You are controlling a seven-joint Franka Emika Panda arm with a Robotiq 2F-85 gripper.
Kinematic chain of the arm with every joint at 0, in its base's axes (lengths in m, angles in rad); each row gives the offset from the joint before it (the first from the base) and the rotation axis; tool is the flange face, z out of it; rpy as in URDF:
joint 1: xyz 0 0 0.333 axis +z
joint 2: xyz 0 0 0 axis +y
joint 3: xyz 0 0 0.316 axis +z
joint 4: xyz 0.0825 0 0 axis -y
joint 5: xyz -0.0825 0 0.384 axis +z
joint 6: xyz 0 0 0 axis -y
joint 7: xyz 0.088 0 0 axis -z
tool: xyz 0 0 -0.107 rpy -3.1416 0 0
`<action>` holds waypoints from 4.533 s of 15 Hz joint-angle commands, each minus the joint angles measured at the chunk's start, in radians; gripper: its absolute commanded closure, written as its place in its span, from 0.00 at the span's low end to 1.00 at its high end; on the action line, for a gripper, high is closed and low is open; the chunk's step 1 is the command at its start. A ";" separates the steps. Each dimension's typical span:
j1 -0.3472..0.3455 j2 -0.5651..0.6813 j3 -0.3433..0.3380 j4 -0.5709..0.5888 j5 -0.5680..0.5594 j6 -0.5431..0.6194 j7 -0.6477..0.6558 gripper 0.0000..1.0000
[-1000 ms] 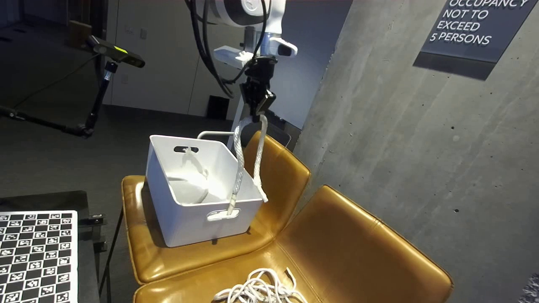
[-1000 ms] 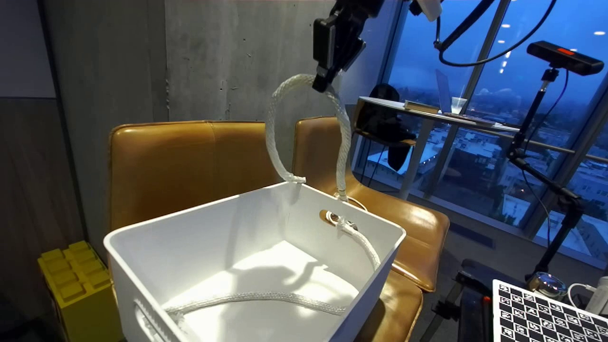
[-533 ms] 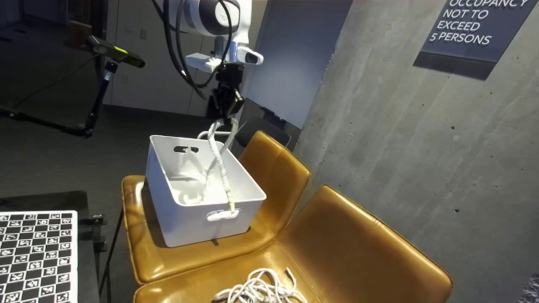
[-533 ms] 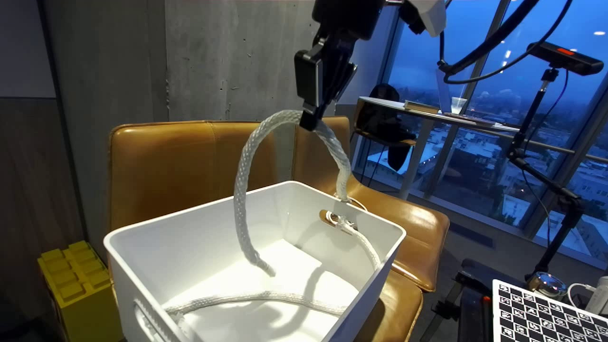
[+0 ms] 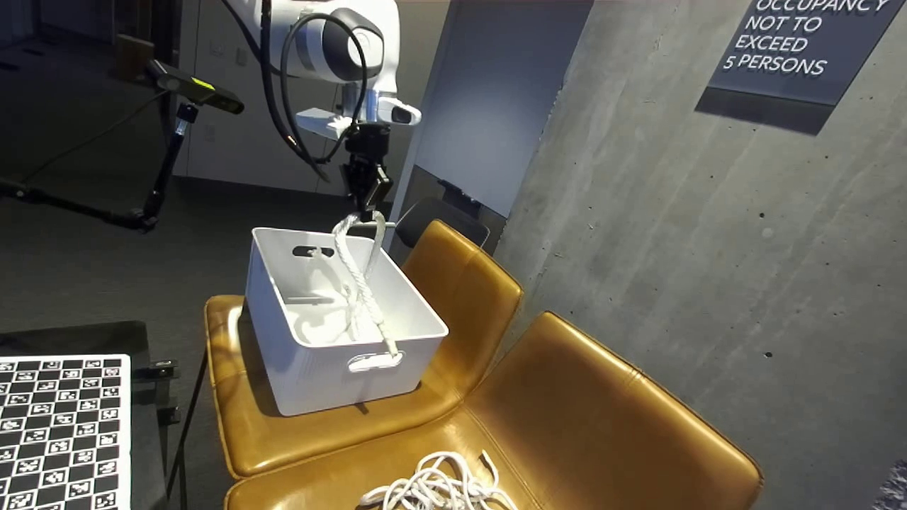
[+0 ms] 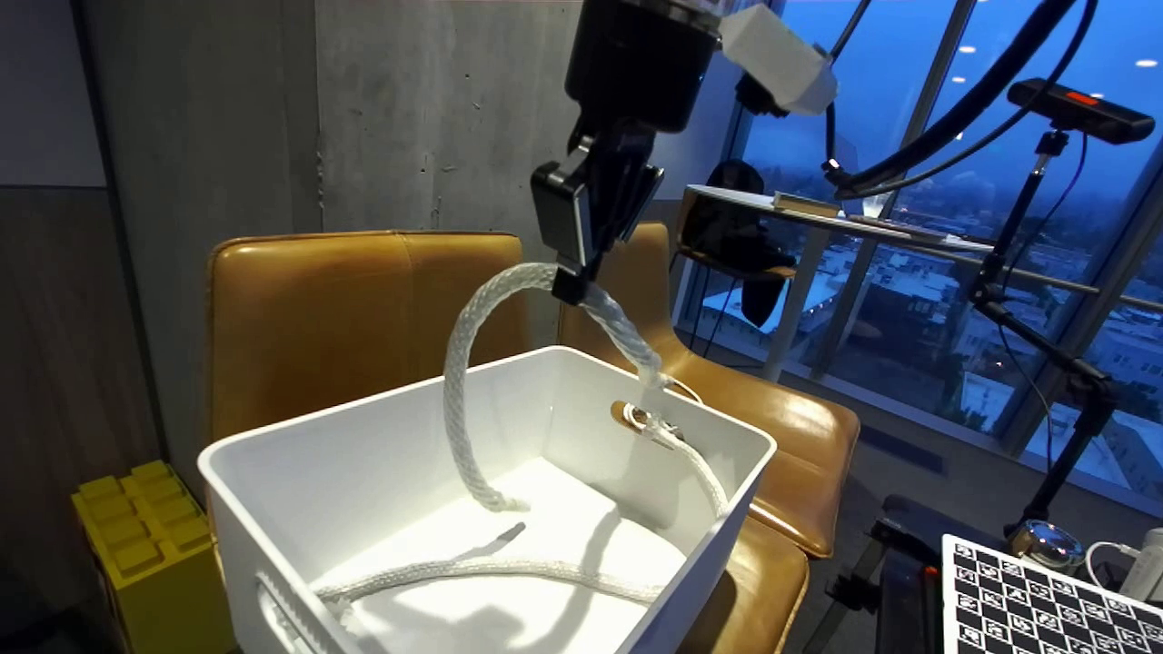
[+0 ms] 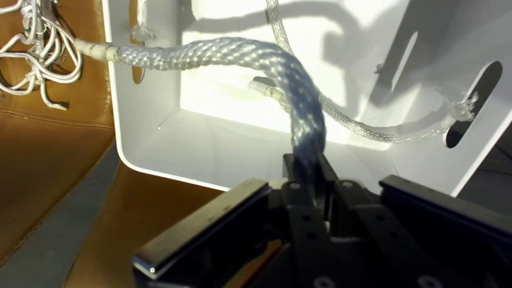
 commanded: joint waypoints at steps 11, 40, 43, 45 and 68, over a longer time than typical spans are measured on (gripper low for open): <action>0.154 0.348 -0.044 0.212 -0.082 -0.012 0.166 0.48; -0.561 0.381 -0.111 0.105 0.467 0.184 -0.659 0.00; -0.535 0.456 -0.102 0.141 0.446 0.216 -0.619 0.00; -0.518 0.488 -0.097 0.158 0.436 0.222 -0.600 0.06; -0.487 0.600 -0.146 0.236 0.342 0.202 -0.457 0.41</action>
